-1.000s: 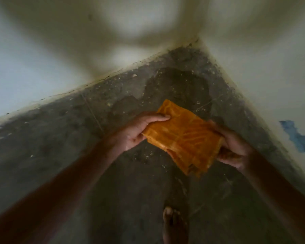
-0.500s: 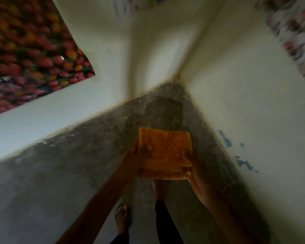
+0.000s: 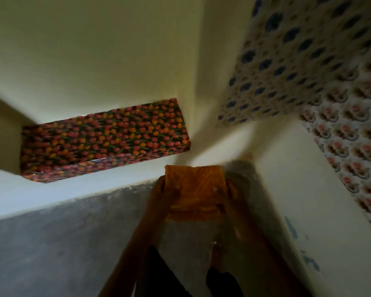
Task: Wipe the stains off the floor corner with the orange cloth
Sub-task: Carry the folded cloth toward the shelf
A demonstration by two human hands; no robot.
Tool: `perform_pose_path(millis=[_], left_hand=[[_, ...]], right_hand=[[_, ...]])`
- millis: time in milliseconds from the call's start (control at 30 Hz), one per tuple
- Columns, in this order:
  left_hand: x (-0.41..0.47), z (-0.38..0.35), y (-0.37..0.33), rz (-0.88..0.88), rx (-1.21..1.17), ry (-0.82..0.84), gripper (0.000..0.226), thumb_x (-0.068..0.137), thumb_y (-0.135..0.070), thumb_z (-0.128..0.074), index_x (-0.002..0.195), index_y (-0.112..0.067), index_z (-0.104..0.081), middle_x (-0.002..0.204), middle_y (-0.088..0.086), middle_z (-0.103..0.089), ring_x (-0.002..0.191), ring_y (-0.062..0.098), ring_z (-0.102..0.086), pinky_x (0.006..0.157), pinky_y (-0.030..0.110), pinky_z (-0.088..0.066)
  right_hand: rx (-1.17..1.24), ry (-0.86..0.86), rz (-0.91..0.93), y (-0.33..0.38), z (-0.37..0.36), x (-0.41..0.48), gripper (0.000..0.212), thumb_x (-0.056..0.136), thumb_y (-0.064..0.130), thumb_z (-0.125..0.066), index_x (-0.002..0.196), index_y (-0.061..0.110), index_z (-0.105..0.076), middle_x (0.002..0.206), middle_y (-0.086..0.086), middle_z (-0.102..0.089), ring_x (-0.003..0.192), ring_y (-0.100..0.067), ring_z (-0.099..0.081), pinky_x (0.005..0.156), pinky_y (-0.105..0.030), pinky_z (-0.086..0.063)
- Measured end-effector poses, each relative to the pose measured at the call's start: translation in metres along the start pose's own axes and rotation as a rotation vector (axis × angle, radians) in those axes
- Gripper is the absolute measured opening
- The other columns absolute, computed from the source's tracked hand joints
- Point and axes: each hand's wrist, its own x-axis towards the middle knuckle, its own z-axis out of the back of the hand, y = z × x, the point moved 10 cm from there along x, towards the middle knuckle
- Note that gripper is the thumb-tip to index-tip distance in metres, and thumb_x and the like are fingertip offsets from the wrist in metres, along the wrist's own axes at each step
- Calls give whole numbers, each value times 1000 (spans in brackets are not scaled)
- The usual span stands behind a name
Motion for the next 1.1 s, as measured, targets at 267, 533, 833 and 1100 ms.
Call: perform_pose_path(millis=[267,533,833,1100], left_hand=[[80,208,-6,-35,104,-51,63,80,-52,-60,137,-27,-48,126,1,-61,110,20,-62,88,40,-57],[181,367,12,-1,-2,-36,27,95,-29,-57,122,-31,-55,114,-4,-64,102,13,-64,73,24,-58],[346,425,108,77,84,-113,28,93,-27,-58,120,-24,-61,104,1,-68,93,22,-67,79,43,-60],[424,415,145,71,167,-139,31,93,-18,-58,123,-18,-61,101,-5,-67,81,4,-62,62,14,-50]], right_hand=[[-21,79,6,46,-201,63,34,95,33,-65,126,24,-57,111,-2,-72,90,-12,-74,71,-35,-63],[-123,60,-67,57,-373,162,67,80,51,-69,142,34,-50,134,-3,-63,117,-24,-64,96,-55,-56],[-335,0,-21,-15,-457,329,82,69,62,-60,140,20,-55,127,-11,-65,112,-33,-63,94,-54,-53],[-279,-72,-115,-63,-454,406,80,63,55,-64,132,15,-62,120,-7,-68,108,-33,-66,91,-56,-55]])
